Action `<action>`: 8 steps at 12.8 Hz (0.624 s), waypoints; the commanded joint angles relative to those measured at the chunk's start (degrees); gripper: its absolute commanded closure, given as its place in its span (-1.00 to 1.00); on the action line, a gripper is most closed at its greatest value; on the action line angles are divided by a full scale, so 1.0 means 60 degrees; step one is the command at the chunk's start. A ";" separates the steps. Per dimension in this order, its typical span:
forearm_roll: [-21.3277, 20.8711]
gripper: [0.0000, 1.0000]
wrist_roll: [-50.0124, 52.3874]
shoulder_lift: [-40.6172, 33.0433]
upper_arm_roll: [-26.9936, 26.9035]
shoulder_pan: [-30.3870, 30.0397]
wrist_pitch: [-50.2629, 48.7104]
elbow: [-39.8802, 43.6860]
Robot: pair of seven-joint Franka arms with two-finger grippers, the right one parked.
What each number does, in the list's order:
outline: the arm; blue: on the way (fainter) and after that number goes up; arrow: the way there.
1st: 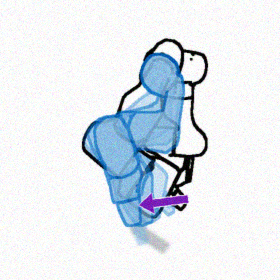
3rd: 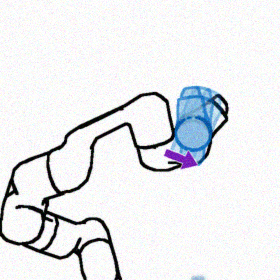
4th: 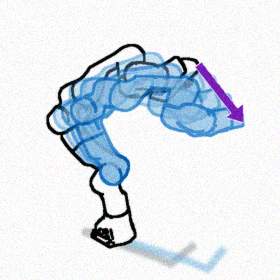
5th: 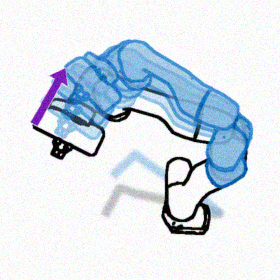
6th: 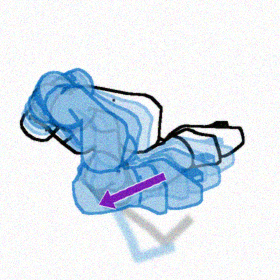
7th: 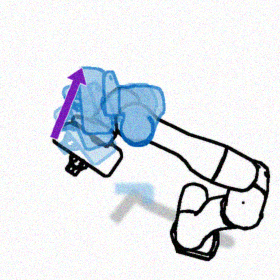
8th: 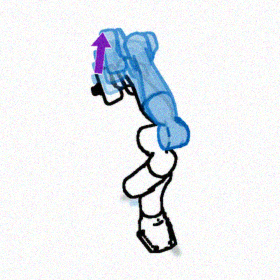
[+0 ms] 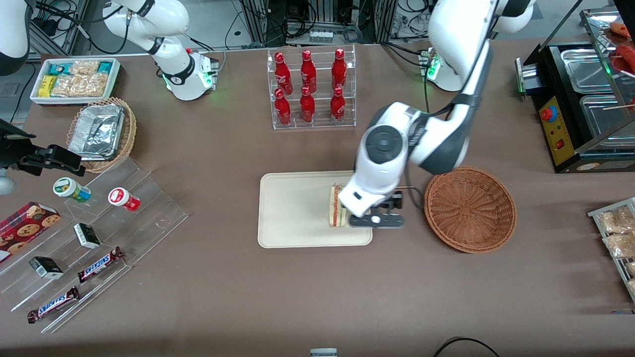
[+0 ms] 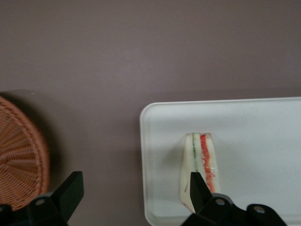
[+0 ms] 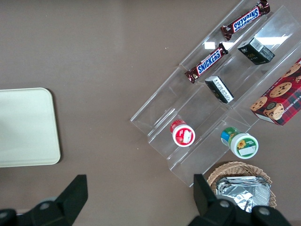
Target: Place sandwich from basket to tray
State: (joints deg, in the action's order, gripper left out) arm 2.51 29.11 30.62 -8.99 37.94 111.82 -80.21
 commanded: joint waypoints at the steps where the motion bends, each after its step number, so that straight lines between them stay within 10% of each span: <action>1: 0.0430 -1.00 -0.0674 -0.0677 -0.0973 0.0048 -0.0907 -0.0079; 8: 0.0430 -1.00 -0.1116 -0.1265 -0.2178 0.0048 -0.1834 -0.0079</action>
State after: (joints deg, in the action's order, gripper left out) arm 4.56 22.71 23.70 -20.82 37.62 101.70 -80.11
